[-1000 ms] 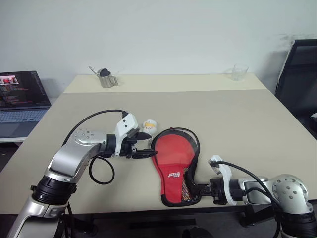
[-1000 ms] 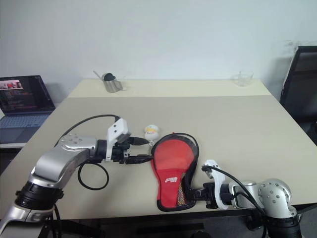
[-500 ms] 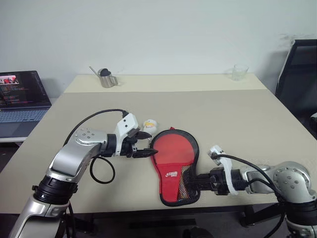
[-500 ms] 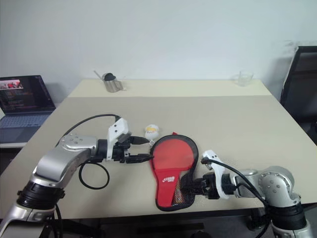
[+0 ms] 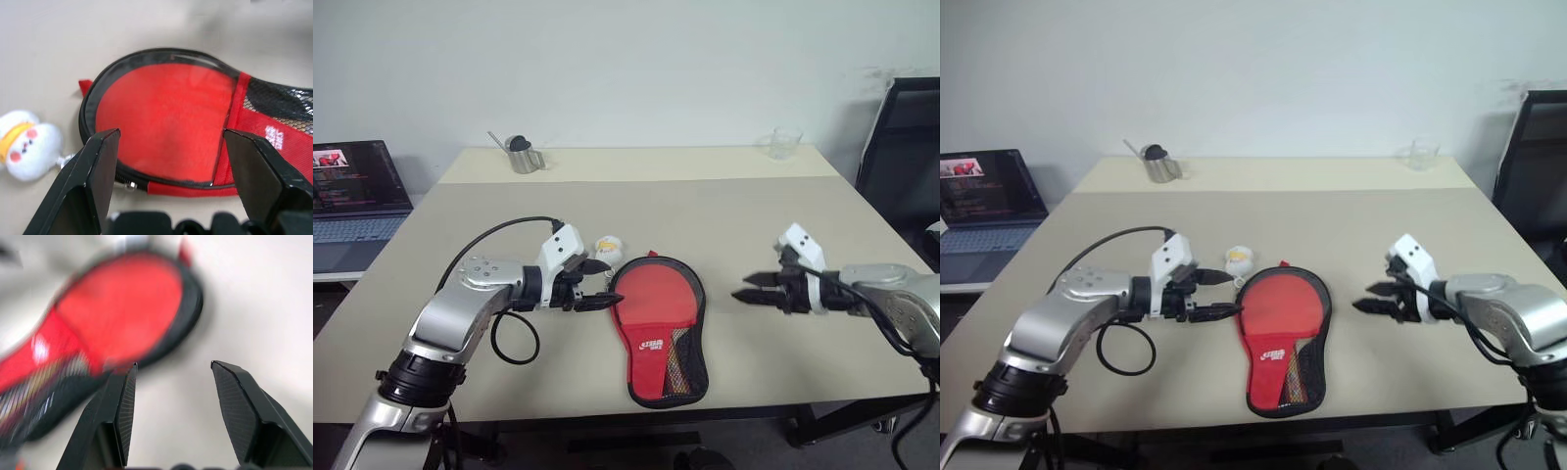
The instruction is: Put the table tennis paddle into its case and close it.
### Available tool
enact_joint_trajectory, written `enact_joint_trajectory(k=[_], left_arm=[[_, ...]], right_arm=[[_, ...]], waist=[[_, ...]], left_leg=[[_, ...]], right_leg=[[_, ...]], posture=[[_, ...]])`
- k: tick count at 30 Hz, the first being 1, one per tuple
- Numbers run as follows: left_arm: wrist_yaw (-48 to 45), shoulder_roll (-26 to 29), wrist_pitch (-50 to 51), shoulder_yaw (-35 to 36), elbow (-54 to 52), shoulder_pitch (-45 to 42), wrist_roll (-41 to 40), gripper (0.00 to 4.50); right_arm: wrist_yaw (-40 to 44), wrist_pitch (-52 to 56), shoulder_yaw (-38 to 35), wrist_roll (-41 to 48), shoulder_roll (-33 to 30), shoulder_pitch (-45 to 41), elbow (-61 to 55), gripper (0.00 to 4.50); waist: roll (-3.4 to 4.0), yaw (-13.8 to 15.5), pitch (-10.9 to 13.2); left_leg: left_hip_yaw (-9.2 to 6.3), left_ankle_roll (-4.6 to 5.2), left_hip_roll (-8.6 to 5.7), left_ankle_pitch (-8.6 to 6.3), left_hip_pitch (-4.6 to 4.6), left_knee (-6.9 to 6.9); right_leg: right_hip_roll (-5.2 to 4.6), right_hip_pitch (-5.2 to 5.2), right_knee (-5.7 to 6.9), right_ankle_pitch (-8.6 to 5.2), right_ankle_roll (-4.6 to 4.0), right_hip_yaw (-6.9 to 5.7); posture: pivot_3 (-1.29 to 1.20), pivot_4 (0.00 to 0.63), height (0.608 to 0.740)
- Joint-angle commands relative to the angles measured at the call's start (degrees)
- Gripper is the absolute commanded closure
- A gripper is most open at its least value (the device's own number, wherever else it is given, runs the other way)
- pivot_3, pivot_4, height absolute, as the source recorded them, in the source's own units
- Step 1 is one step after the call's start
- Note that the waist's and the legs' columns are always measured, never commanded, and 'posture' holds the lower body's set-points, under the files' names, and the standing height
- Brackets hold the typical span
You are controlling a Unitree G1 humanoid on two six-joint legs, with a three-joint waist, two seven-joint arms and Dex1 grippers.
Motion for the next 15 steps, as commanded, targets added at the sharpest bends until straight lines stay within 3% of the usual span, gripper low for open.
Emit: enact_joint_trajectory(k=[1, 4, 8, 15], left_arm=[[0.9, 0.8, -0.4, 2.3, -2.2, 0.2, -0.1, 0.84], [1.5, 0.9, 0.0, 2.7, -2.4, 0.3, -0.1, 0.84], [2.6, 1.1, 0.9, 3.4, -3.2, 1.2, -0.2, 0.84], [9.0, 0.2, 0.0, 4.4, 0.7, 0.4, 3.2, 0.84]], right_arm=[[-1.2, -5.5, -1.3, -2.5, 5.7, -2.2, 0.0, 1.84], [-4.5, -8.7, -0.6, -5.1, 12.9, -3.9, 1.5, 1.84], [-9.9, -18.5, 4.2, -15.3, 22.2, -4.9, 8.4, 1.84], [-8.7, -26.1, 9.5, -22.8, 30.3, -3.6, 13.1, 1.84]], waist=[[0.0, 0.2, 0.0], [0.0, 0.1, 0.0], [-0.02, 0.1, 0.0], [-0.01, 0.2, 0.0]], left_leg=[[-0.02, 0.0, -0.01, 0.0, -0.01, 0.0], [-0.04, 0.0, -0.02, 0.0, -0.03, 0.03], [-0.04, -0.01, 0.0, 0.0, 0.02, 0.05], [-0.05, -0.01, -0.02, 0.0, -0.01, 0.04]], right_leg=[[0.0, 0.0, 0.0, 0.0, 0.0, 0.0], [-0.04, 0.0, 0.01, 0.0, 0.0, -0.01], [-0.08, 0.01, 0.06, 0.02, -0.01, 0.01], [-0.18, -0.02, 0.07, 0.18, -0.3, 0.01]], posture=[[0.0, 0.15, 0.74], [0.0, 0.15, 0.74], [0.0, 0.15, 0.74], [0.0, 0.15, 0.74]])
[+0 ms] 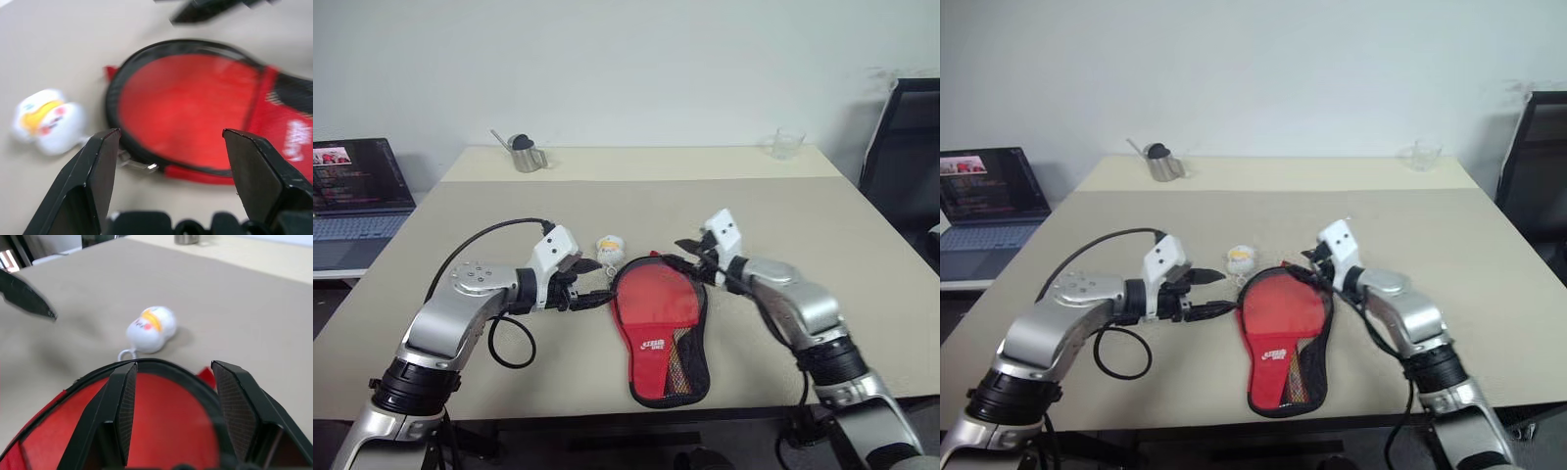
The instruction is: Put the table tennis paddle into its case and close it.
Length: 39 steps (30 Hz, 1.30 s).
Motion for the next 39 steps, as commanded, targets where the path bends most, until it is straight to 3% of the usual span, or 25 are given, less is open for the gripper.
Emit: enact_joint_trajectory(k=[1, 6, 17, 39], left_arm=[[3.8, -0.3, -0.5, 2.6, 1.2, -1.0, 1.8, 0.84], [10.1, -2.4, 0.0, 3.6, 5.6, -2.5, 4.1, 0.84], [20.3, -16.4, 3.0, 0.9, 27.9, -17.3, 8.8, 0.84], [22.8, -25.2, -3.0, 0.1, 52.9, -28.2, 14.3, 0.84]], right_arm=[[1.6, -4.6, 1.7, -3.1, 1.3, 1.3, -0.2, 1.84], [2.8, -6.4, 2.8, -5.4, 3.3, 3.5, 2.3, 1.84], [0.7, -12.0, 5.2, -14.8, 8.4, 1.8, 19.7, 1.84], [1.6, -9.7, 4.6, -16.2, 10.9, 4.4, 17.4, 1.84]], waist=[[0.0, 0.0, 0.0], [0.0, 0.0, 0.0], [-0.22, -0.1, -0.1], [-0.46, -0.2, -0.6]], left_leg=[[-0.01, 0.0, 0.0, 0.0, 0.0, 0.0], [-0.02, 0.0, 0.0, 0.0, 0.03, 0.01], [-0.05, -0.01, -0.03, 0.01, 0.17, 0.07], [-0.04, -0.02, -0.01, 0.01, 0.27, 0.05]], right_leg=[[0.0, 0.01, 0.0, 0.0, 0.0, -0.01], [-0.01, 0.01, 0.03, 0.0, -0.01, -0.03], [-0.04, 0.14, 0.1, 0.04, -0.04, -0.06], [-0.1, 0.2, 0.15, 0.06, -0.08, -0.04]], posture=[[0.0, 0.15, 0.74], [0.0, 0.15, 0.74], [0.0, 0.15, 0.74], [0.0, 0.15, 0.74]])
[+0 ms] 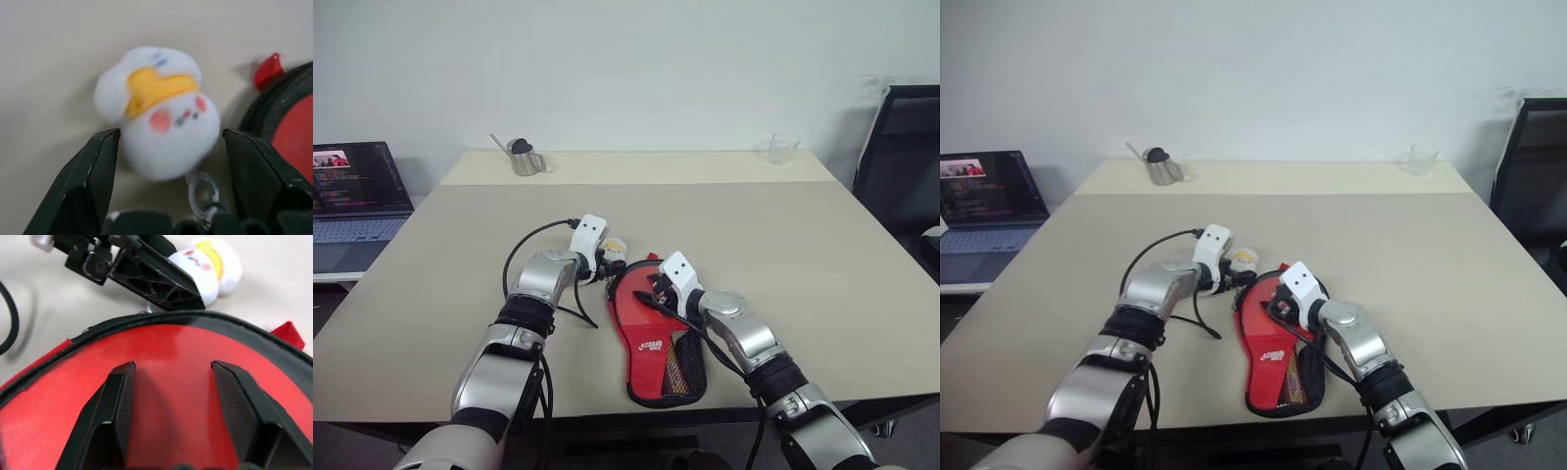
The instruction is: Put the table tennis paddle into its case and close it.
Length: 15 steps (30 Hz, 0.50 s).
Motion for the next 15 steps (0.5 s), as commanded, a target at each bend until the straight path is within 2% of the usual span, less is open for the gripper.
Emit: enact_joint_trajectory(k=[1, 5, 11, 12, 15], left_arm=[[0.6, -0.6, -3.8, 1.0, 2.5, -2.4, 0.9, 1.02], [-2.0, -1.0, -8.7, 0.0, 2.0, -2.5, 1.5, 2.11], [-3.6, -2.2, -11.1, -0.9, 4.7, -4.9, 3.0, 4.14], [-3.5, -2.3, -11.4, -0.9, 5.8, -5.5, 3.4, 4.32], [-3.2, -3.1, -13.4, -2.3, 10.0, -7.7, 5.4, 4.37]], right_arm=[[0.6, 2.6, 1.3, -1.2, 0.3, 2.1, 0.9, 1.81], [0.1, 5.5, 0.0, -0.2, 0.6, 2.6, 0.0, 1.8], [0.2, 8.8, -0.3, -0.5, 0.3, 3.7, -2.3, 1.8], [0.1, 9.6, -0.4, -0.5, 0.4, 3.7, -2.5, 1.8], [0.0, 11.2, -0.6, -0.2, 0.6, 3.9, -3.2, 1.8]], waist=[[0.0, 0.0, 0.0], [0.0, 0.0, 0.0], [-0.02, 0.2, 0.0], [-0.02, 0.1, 0.0], [-0.03, 0.2, 0.0]], left_leg=[[0.01, 0.0, 0.0, 0.0, 0.0, 0.0], [-0.01, 0.0, 0.0, 0.0, -0.01, -0.01], [-0.02, -0.01, -0.04, 0.0, -0.05, 0.0], [-0.02, -0.01, -0.04, 0.0, -0.04, 0.0], [-0.05, 0.0, -0.04, 0.0, -0.04, 0.0]], right_leg=[[0.0, 0.0, 0.0, 0.0, 0.0, 0.01], [-0.01, -0.01, -0.01, 0.0, 0.0, 0.0], [-0.03, 0.0, -0.02, 0.01, 0.01, -0.01], [-0.03, 0.0, -0.02, 0.01, 0.01, -0.01], [-0.02, 0.0, 0.0, 0.01, 0.01, -0.06]], posture=[[0.0, 0.15, 0.74], [0.0, 0.15, 0.74], [0.0, 0.15, 0.74], [0.0, 0.15, 0.74], [0.0, 0.15, 0.74]])
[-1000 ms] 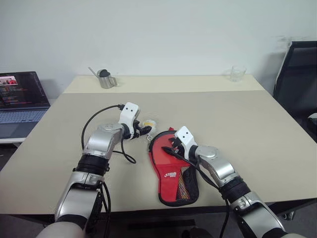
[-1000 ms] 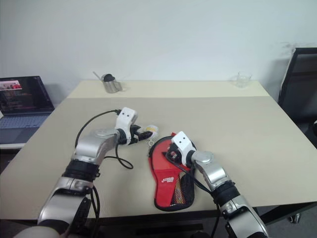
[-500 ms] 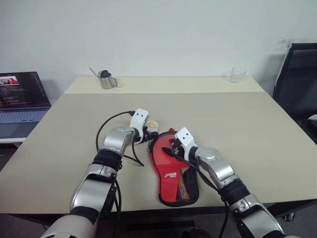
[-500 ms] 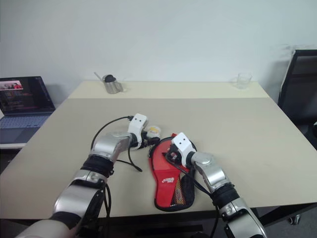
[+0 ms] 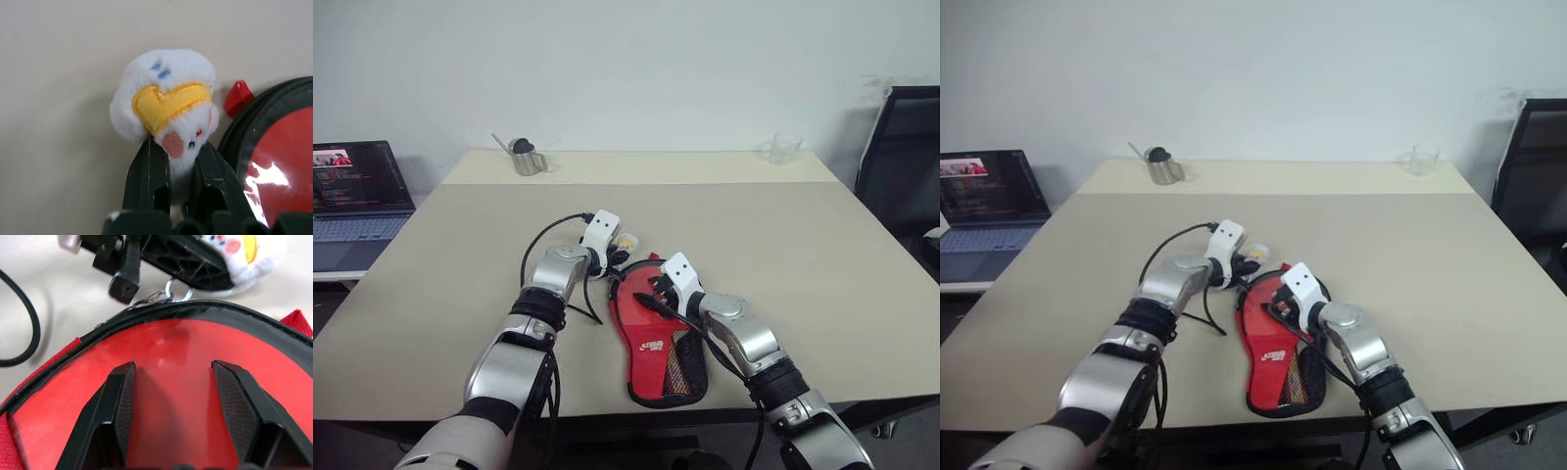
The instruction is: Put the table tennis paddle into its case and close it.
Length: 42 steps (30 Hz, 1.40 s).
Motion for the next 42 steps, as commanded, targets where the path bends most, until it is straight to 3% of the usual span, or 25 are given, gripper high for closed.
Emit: enact_joint_trajectory(k=[1, 16, 32, 42], left_arm=[[0.5, -1.0, -3.9, -1.0, 3.3, -4.0, 2.4, 4.37], [7.1, -9.8, -16.4, -4.5, 23.1, -13.2, 12.3, 4.37], [13.4, -17.5, -21.8, -8.4, 27.2, -17.6, 22.3, 4.37], [16.8, -22.6, -24.3, -6.1, 27.6, -19.0, 22.3, 4.37]], right_arm=[[0.3, 4.3, 1.0, -0.4, -0.1, 2.3, 1.0, 1.8], [2.0, 9.2, 2.9, -0.3, -0.8, 5.3, -4.6, 1.8], [1.6, 16.2, 5.1, 0.4, -1.3, 10.6, -15.0, 1.8], [-2.0, 25.5, 4.4, 1.7, -1.4, 16.9, -26.7, 1.8]], waist=[[-0.01, 0.0, 0.0], [-0.06, 0.0, 0.0], [-0.1, 0.4, -0.1], [-0.1, 1.9, -0.1]], left_leg=[[-0.01, 0.0, 0.0, 0.0, 0.0, 0.0], [-0.01, 0.0, -0.05, 0.0, -0.02, 0.0], [-0.06, 0.0, -0.13, 0.0, -0.02, 0.01], [-0.1, 0.0, -0.16, 0.0, -0.07, 0.02]], right_leg=[[0.0, 0.01, 0.0, 0.0, 0.0, -0.01], [0.04, 0.02, -0.03, -0.08, 0.15, -0.04], [0.09, 0.1, -0.06, -0.17, 0.34, -0.1], [0.08, 0.1, -0.12, -0.19, 0.37, -0.16]], posture=[[0.0, 0.15, 0.74], [0.0, 0.15, 0.74], [0.0, 0.15, 0.74], [0.0, 0.15, 0.74]])
